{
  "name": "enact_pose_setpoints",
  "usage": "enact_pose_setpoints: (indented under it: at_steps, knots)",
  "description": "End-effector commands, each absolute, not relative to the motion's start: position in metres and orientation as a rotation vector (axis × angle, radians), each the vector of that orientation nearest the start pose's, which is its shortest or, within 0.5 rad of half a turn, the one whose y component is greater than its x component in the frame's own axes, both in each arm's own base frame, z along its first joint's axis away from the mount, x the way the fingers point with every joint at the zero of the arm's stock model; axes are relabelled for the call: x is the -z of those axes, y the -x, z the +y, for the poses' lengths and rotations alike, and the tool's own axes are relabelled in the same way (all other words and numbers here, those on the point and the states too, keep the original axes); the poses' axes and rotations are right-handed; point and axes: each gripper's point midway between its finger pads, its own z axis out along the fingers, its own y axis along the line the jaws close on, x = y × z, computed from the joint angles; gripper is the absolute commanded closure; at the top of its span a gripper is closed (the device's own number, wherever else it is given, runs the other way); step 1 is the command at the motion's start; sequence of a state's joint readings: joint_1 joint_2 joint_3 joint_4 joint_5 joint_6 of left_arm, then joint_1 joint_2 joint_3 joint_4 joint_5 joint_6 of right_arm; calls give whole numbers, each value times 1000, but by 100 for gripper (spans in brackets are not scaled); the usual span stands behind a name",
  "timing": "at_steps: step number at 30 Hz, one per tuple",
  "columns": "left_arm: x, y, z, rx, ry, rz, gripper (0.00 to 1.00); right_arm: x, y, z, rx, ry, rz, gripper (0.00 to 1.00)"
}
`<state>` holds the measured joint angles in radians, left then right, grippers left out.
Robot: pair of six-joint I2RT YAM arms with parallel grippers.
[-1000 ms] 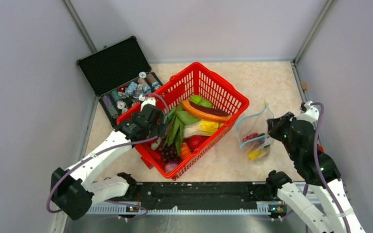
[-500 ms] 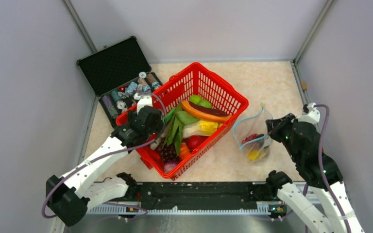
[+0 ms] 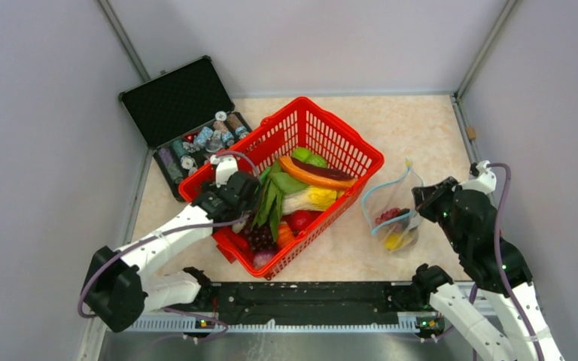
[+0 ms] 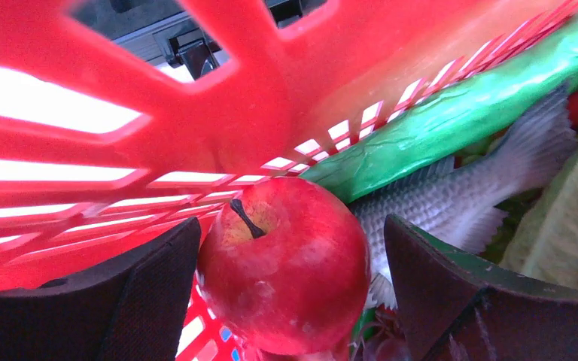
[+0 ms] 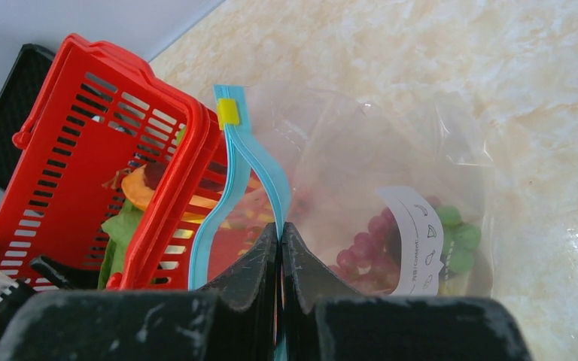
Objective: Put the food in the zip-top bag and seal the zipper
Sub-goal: Pick up the fake fruit from the bin.
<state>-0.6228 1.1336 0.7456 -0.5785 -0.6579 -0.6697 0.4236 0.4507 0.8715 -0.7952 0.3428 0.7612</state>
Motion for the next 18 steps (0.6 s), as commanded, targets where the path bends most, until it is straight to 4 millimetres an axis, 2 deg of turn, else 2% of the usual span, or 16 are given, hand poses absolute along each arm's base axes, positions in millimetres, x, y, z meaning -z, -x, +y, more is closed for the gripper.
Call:
enact_pose_setpoints:
  at_steps: [1, 4, 6, 9, 11, 14, 18]
  knots:
    - [-91, -263, -74, -262, 345, 2275, 10, -294, -195, 53, -500, -537, 1795, 97]
    - [-83, -260, -75, -257, 346, 2293, 11, -293, -194, 53, -500, -540, 1795, 97]
    - [-84, -260, -78, -229, 348, 2291, 17, -294, -194, 52, -503, -542, 1791, 97]
    - [-90, -260, -79, -202, 333, 2279, 29, -294, -194, 52, -503, -543, 1792, 97]
    - [-96, -261, -80, -189, 321, 2271, 41, -294, -194, 52, -504, -547, 1791, 97]
    - [-109, -262, -88, -133, 283, 2266, 55, -294, -194, 53, -510, -552, 1788, 97]
    - [-147, -267, -106, 3, 214, 2192, 60, -291, -194, 53, -511, -562, 1793, 97]
